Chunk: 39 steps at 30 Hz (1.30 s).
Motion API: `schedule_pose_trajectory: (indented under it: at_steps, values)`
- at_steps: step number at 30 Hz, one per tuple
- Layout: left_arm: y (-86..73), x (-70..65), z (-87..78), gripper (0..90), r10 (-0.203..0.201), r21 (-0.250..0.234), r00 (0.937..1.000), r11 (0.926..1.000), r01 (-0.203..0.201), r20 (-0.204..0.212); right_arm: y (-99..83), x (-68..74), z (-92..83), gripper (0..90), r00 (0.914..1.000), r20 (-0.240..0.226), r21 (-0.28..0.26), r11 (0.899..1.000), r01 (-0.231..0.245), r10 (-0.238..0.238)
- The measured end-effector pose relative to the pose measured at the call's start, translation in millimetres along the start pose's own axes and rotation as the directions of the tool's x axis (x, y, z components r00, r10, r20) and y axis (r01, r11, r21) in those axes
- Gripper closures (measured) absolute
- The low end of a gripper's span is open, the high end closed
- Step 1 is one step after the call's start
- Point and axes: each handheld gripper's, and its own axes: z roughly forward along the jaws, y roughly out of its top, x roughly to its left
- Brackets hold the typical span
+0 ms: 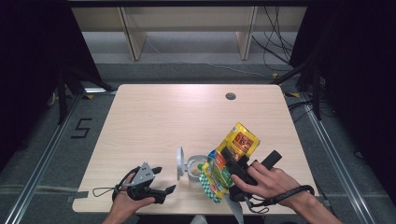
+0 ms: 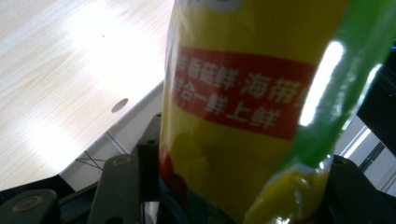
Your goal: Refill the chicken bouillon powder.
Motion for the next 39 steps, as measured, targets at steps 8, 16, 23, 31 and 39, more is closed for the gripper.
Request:
schedule_pose_trajectory:
  at_steps: [8, 16, 23, 31, 39]
  values:
    - [0.0, 0.2, -0.1, 16.0, 0.000, -0.001, 1.0000, 1.0000, 0.000, 0.000, -5.2, -0.4, -0.8, 48.6, 0.9999, -0.011, 0.012, 1.000, 0.006, -0.006]
    - [0.0, 0.0, -0.3, 16.0, 0.005, 0.007, 1.0000, 1.0000, -0.005, -0.007, -7.4, -0.9, -0.7, 48.7, 0.9994, -0.009, 0.008, 0.999, 0.033, -0.032]
    - [0.6, 2.0, -0.5, 16.0, 0.031, 0.007, 0.9995, 0.9995, -0.031, -0.006, -7.4, -2.5, -2.1, 48.7, 0.9991, 0.000, 0.008, 0.999, 0.043, -0.043]
    - [0.5, 2.2, -0.6, 15.9, 0.029, 0.004, 0.9996, 0.9996, -0.029, -0.002, -7.3, -2.2, -1.8, 48.8, 0.9991, 0.003, 0.006, 0.999, 0.042, -0.042]
    - [0.6, 2.3, -0.6, 16.0, 0.032, 0.005, 0.9995, 0.9995, -0.032, -0.003, -7.5, -2.6, -1.9, 48.9, 0.9990, 0.006, 0.005, 0.999, 0.044, -0.044]
